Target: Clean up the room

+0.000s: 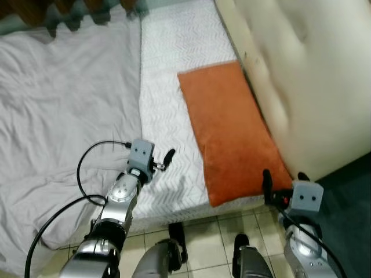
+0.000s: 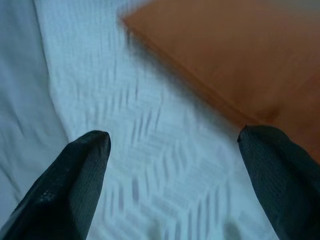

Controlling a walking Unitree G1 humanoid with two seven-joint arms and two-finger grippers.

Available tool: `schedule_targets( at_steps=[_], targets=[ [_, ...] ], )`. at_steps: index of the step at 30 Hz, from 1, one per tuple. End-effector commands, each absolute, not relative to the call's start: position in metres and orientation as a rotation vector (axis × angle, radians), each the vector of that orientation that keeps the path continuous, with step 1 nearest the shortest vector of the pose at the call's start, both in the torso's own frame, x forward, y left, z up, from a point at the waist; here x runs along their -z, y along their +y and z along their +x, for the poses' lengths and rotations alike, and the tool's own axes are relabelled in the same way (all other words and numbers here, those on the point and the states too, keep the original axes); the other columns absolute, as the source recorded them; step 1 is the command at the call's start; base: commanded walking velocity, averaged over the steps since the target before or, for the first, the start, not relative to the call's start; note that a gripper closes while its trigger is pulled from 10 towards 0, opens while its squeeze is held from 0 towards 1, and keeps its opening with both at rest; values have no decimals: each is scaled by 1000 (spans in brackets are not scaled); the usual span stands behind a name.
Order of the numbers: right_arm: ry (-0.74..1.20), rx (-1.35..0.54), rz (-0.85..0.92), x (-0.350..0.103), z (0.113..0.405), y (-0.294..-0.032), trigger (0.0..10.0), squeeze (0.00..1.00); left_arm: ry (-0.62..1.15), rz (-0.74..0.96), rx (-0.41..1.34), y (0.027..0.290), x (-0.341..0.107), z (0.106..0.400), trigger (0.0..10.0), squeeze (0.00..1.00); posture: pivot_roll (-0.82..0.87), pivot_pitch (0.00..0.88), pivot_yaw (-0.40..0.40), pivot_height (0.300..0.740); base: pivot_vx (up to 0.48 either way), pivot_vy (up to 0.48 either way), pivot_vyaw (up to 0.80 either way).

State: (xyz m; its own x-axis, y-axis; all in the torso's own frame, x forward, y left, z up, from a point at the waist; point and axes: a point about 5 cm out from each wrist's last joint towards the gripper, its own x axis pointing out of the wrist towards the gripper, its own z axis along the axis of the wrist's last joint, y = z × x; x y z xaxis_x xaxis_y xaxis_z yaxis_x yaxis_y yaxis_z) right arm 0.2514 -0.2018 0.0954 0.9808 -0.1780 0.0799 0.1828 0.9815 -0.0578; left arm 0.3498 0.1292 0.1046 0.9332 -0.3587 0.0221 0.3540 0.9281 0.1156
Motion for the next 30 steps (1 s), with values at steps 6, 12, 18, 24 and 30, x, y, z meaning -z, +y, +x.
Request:
schedule_targets(
  at_steps=[6, 12, 18, 24, 30],
  targets=[
    [-4, 153, 105, -78, 228, -220, 10000, 1000, 20, 61, 168, 154, -68, 289, 10000, 1000, -124, 17, 81, 740, 0, 0, 0],
    [92, 72, 108, -62, 238, -217, 10000, 0, -18, 8, 99, 156, -75, 290, 10000, 694, -104, 0, 52, 740, 0, 0, 0],
    [103, 22, 114, -61, 253, -211, 10000, 0, 23, 10, 94, 153, -78, 296, 10000, 0, -104, 0, 56, 740, 0, 0, 247],
    [109, -31, 81, -60, 260, -202, 10000, 0, 38, 31, 146, 147, -75, 295, 10000, 0, -97, 0, 70, 740, 0, 0, 589],
    [101, -40, 79, -62, 265, -200, 10000, 0, 74, 25, 159, 148, -71, 296, 10000, 0, -90, 0, 72, 740, 0, 289, 0]
  ],
)
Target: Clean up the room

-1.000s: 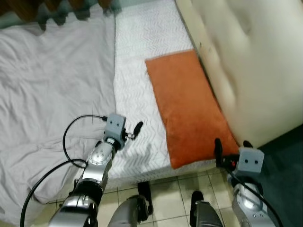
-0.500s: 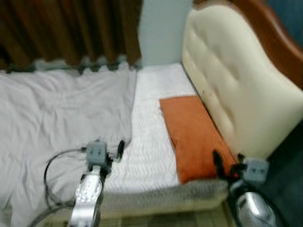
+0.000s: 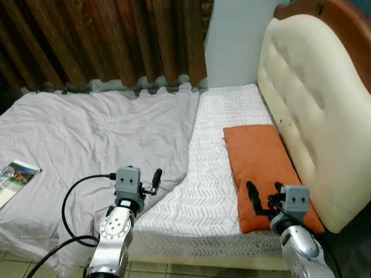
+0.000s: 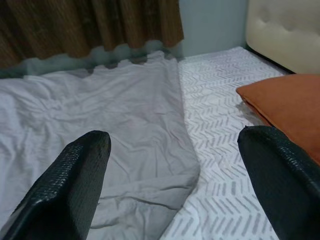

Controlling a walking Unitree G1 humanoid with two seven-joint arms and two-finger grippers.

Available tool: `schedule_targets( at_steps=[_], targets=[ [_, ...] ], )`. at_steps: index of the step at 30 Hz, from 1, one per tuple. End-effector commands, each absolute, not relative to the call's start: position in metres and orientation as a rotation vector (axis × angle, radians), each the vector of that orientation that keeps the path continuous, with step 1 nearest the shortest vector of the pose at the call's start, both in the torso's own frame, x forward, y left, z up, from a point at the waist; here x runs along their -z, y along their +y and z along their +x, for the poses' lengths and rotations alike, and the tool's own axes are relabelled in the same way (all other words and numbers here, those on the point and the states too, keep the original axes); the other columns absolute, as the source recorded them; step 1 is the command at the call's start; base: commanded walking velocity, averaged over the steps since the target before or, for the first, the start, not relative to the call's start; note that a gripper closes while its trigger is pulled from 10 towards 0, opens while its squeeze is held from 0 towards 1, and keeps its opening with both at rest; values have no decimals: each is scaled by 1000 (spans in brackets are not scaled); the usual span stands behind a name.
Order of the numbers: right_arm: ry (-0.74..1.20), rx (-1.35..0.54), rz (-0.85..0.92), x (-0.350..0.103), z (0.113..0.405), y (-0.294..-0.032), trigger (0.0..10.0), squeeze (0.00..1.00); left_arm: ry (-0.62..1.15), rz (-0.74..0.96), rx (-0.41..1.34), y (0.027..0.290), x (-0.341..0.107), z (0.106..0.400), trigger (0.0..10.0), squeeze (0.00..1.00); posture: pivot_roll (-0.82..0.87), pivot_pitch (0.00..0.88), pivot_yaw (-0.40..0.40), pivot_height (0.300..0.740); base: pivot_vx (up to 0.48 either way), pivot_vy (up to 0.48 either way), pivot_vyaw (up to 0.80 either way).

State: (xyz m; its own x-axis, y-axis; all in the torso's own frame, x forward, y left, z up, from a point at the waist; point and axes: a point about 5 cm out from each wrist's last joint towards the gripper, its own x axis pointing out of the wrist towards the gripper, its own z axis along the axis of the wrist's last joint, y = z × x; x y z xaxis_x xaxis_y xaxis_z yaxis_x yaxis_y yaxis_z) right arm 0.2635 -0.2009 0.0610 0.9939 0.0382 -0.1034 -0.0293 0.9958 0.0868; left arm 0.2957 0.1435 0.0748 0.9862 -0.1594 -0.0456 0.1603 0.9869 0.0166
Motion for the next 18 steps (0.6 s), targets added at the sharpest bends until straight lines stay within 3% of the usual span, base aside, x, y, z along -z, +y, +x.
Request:
schedule_targets(
  at_steps=[1, 18],
  targets=[
    [101, -40, 79, -62, 265, -200, 10000, 0, 74, 25, 159, 148, -71, 296, 10000, 0, -90, 0, 72, 740, 0, 472, 0],
    [79, -53, 64, -66, 280, -200, 10000, 0, 111, -23, 150, 154, -69, 305, 10000, 0, -58, 0, 60, 740, 0, 472, 0]
  ],
)
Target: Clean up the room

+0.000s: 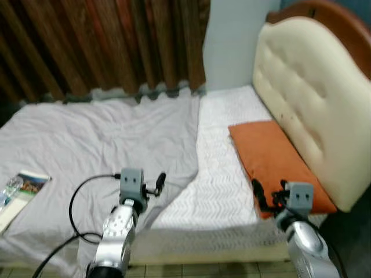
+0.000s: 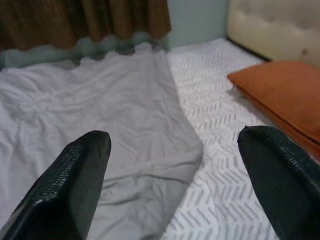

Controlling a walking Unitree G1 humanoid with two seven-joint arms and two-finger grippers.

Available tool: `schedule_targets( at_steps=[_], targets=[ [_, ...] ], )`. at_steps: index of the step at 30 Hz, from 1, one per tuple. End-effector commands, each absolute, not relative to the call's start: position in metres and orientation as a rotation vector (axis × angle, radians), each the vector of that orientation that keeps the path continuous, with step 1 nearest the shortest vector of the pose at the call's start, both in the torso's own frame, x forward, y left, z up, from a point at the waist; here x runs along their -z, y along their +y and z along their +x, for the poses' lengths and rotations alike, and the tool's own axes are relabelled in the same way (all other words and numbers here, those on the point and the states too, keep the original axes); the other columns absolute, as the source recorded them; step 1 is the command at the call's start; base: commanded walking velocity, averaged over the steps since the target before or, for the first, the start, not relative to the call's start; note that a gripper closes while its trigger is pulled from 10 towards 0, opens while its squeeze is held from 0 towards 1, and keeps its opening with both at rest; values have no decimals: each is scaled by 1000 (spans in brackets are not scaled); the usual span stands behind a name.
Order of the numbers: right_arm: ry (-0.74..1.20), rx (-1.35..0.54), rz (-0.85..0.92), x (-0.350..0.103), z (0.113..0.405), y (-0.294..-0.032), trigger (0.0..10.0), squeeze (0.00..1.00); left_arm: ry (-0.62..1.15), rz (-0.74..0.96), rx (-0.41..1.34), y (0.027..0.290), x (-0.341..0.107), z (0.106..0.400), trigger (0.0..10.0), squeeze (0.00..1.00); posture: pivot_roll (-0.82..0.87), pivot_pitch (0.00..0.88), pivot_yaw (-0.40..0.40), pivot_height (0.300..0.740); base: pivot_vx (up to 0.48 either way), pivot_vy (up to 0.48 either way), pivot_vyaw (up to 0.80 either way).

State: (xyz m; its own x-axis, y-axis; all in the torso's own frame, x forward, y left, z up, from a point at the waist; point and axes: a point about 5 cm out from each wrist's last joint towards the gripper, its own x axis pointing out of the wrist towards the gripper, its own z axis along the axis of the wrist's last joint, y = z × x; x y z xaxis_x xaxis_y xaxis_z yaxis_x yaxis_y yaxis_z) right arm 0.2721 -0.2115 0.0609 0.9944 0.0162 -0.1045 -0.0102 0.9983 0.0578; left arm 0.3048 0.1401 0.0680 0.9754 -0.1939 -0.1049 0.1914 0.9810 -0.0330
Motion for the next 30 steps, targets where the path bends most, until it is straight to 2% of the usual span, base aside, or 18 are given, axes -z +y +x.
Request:
schedule_targets(
  at_steps=[1, 11, 15, 30],
  targets=[
    [79, -53, 64, -66, 280, -200, 10000, 0, 111, -23, 150, 154, -69, 305, 10000, 0, -58, 0, 60, 740, 0, 472, 0],
    [97, -92, 55, -64, 286, -195, 10000, 0, 90, 4, 147, 159, -72, 307, 10000, 0, -27, 7, 29, 740, 0, 472, 0],
    [116, -108, 31, -61, 286, -194, 10000, 0, 80, -41, 131, 159, -77, 309, 10000, 0, -30, 9, 30, 740, 0, 472, -739],
    [111, -133, 47, -61, 290, -190, 10000, 0, 65, -47, 103, 153, -83, 310, 10000, 0, -28, 15, 36, 740, 0, 472, 0]
  ],
)
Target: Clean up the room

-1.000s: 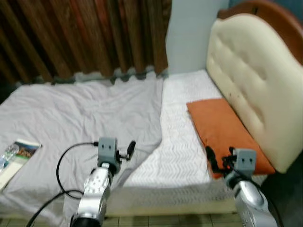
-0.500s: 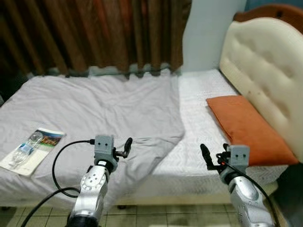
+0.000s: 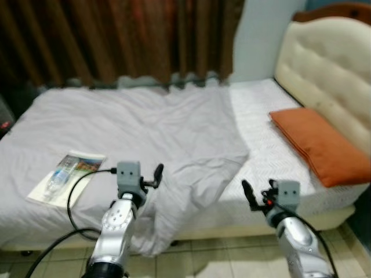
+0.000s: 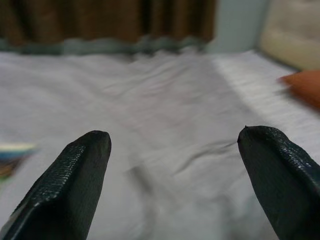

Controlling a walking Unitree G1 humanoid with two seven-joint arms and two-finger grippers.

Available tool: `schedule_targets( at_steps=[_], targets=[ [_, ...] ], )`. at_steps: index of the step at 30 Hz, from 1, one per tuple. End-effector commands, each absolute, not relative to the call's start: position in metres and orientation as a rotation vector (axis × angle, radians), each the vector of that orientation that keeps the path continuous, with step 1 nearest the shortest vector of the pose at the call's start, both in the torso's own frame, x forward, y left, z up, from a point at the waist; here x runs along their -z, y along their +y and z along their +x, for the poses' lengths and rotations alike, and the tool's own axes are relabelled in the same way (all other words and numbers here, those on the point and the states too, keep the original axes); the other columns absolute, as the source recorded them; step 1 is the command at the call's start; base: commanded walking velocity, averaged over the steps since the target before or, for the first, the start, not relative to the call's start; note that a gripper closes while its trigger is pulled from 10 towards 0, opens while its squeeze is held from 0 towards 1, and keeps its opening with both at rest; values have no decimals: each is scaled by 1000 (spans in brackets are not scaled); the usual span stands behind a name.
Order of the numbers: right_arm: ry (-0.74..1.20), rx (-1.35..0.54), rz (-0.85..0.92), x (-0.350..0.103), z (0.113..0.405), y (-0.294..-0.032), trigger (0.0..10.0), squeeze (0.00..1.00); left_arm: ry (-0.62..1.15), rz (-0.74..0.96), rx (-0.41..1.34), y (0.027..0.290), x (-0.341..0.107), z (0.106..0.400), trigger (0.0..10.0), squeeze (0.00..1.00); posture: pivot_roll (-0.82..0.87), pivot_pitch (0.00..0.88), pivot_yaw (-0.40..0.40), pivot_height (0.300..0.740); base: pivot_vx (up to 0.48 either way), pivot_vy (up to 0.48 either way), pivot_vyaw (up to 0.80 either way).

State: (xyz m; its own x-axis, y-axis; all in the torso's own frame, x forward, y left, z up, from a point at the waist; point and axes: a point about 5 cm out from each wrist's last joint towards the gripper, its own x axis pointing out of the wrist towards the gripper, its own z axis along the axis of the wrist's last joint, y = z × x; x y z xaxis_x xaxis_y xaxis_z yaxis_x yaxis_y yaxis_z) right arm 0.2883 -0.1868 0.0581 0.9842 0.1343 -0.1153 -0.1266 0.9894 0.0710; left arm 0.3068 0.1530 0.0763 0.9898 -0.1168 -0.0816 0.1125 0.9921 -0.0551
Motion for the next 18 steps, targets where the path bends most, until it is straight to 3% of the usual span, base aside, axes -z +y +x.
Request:
schedule_targets(
  at_steps=[1, 6, 10, 15, 18],
  targets=[
    [112, -136, 48, -61, 290, -190, 10000, 0, 66, -43, 92, 155, -83, 309, 10000, 0, -28, 15, 36, 740, 0, 472, 0],
    [118, -147, 65, -57, 286, -189, 10000, 0, 84, -18, 76, 155, -73, 294, 10000, 0, -30, 6, 36, 740, 0, 472, 0],
    [130, -105, 99, -52, 275, -196, 10000, 0, 74, -16, 49, 170, -75, 287, 10000, 0, -16, 0, 26, 740, 0, 472, 0],
    [188, -103, 99, -41, 236, -204, 10000, 0, 117, 12, 152, 174, -72, 243, 10000, 0, -17, 0, 25, 740, 0, 472, 0],
    [208, -114, 87, -38, 229, -205, 10000, 0, 131, -9, 113, 178, -70, 239, 10000, 0, -17, 0, 23, 740, 0, 471, 0]
  ],
)
